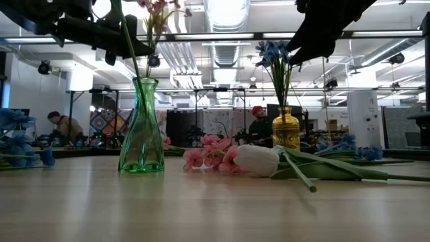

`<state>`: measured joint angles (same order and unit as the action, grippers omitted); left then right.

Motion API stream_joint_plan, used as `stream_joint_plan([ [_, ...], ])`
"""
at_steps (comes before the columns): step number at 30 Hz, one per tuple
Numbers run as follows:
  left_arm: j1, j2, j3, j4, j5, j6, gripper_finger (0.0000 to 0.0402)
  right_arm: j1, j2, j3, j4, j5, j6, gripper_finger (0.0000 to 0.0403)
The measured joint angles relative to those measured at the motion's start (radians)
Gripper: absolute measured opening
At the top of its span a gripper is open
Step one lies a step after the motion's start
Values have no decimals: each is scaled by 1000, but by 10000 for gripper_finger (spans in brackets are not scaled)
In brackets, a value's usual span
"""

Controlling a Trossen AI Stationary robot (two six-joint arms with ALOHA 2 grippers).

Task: Sort flowers into vase by color
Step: Put the bottom left pink flowers into the pink vase

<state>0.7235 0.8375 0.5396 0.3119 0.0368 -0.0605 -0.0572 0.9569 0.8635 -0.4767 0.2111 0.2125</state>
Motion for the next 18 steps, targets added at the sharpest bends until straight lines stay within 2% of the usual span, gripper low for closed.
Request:
stream_joint_plan([
  [8,0,10,-17,21,-1,7,0,0,0,0,0,0,-4,327],
  [18,0,10,-175,229,-1,-13,0,0,0,0,0,0,-4,327],
])
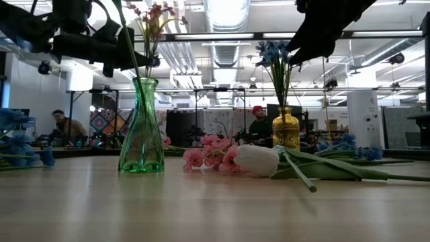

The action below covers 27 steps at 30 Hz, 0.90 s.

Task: Sort flowers into vase by color
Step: Put the bottom left pink flowers into the pink vase

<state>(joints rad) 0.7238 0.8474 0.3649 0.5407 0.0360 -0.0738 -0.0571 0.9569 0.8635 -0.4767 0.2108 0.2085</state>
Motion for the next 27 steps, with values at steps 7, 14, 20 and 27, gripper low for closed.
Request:
stream_joint_plan([
  [7,0,-1,-17,8,-1,-38,1,0,0,0,2,0,-1,327],
  [14,0,-1,-20,7,-1,-44,43,0,0,0,3,0,-1,327],
  [20,1,-3,-19,-15,-2,-72,102,0,0,0,3,0,-2,327],
  [27,1,-4,7,-106,-3,-101,176,0,0,0,3,0,-4,327],
])
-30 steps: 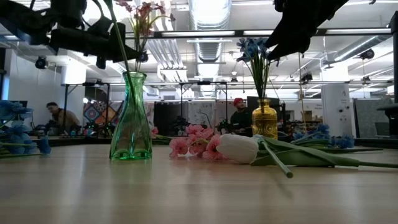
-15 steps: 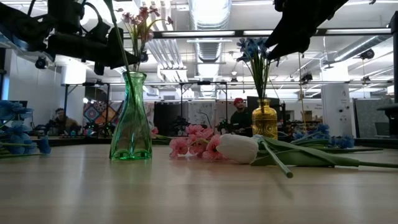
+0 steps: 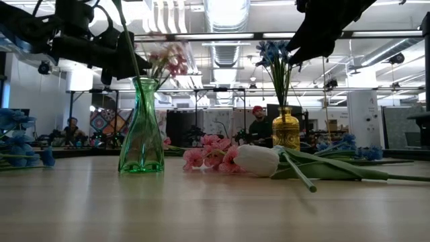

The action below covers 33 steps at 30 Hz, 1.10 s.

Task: Sort flowers into vase by color
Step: Put the bottom left pink flowers into the pink vase, then put the left blue flowers into the yellow vase

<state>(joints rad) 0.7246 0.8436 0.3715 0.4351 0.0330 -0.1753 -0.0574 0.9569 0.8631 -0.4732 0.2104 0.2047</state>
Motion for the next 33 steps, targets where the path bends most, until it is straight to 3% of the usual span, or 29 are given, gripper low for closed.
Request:
stream_joint_plan([
  [8,0,-1,127,-321,0,4,227,0,0,0,0,0,0,327],
  [14,-2,0,302,-729,0,-11,233,0,0,0,0,0,-4,326],
  [20,-15,0,450,-1029,-1,-143,233,0,0,0,0,0,3,326],
  [27,-155,1,537,-1162,-2,-231,233,0,0,0,0,0,4,327],
  [33,-313,1,578,-1296,-113,-356,233,1,0,0,-1,-4,5,327],
])
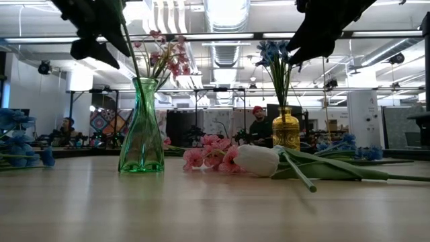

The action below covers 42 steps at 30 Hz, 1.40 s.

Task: Sort flowers into vase by color
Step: Put the left blue flowers into the yellow vase

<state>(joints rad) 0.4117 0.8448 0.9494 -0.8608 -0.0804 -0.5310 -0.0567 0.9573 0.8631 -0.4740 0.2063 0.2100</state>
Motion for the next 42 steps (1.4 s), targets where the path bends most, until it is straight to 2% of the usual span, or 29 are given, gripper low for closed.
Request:
stream_joint_plan([
  [8,-221,0,6,-133,-47,-203,233,0,0,0,-91,-15,152,326],
  [14,-344,1,6,-258,-52,-376,233,2,0,0,-168,-129,266,326],
  [23,-531,42,5,-271,-60,-561,233,88,0,0,-210,-162,386,326],
  [32,-674,159,4,-270,-68,-648,233,189,13,0,-340,-154,585,326],
  [38,-732,246,4,-270,-68,-661,233,264,76,0,-364,-183,544,326],
  [42,-754,292,4,-270,-68,-675,233,294,135,0,-362,-219,607,326],
])
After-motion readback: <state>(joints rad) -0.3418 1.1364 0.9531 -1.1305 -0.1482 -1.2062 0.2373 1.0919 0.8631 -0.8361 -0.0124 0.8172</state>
